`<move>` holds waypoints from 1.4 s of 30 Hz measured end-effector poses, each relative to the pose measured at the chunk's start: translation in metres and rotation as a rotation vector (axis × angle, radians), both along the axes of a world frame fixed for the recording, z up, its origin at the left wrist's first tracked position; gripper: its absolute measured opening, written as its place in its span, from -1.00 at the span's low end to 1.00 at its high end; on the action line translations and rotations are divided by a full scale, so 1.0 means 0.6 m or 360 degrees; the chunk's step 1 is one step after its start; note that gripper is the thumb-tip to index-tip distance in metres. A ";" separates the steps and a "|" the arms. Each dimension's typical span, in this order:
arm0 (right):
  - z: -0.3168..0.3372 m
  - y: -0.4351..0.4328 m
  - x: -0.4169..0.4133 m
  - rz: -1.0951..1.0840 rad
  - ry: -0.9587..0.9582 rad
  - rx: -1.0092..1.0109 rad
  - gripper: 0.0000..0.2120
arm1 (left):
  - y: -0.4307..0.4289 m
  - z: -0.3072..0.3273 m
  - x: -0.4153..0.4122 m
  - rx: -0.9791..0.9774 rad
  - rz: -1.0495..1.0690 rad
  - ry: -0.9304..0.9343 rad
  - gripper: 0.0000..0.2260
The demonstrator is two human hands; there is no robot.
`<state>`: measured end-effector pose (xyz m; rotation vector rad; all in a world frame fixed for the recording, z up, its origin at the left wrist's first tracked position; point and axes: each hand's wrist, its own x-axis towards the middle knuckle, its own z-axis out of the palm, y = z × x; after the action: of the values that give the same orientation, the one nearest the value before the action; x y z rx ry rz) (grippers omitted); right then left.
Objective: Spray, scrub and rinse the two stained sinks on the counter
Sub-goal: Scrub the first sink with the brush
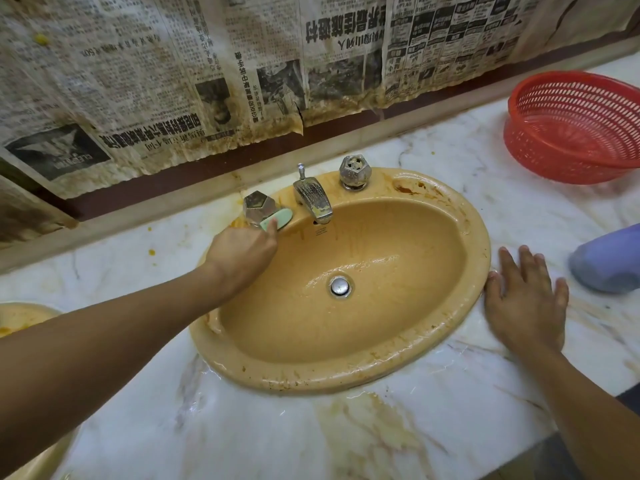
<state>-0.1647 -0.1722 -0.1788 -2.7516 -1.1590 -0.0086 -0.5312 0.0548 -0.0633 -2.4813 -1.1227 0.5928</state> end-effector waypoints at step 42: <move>0.003 0.001 -0.002 -0.0014 0.0022 0.0018 -0.38 | 0.217 0.117 -0.002 -0.0836 0.0192 -0.0473 -0.74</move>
<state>-0.1660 -0.1717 -0.1770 -2.7424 -1.1398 0.0031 -0.5321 0.1849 0.0066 -3.0443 -1.3765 0.6320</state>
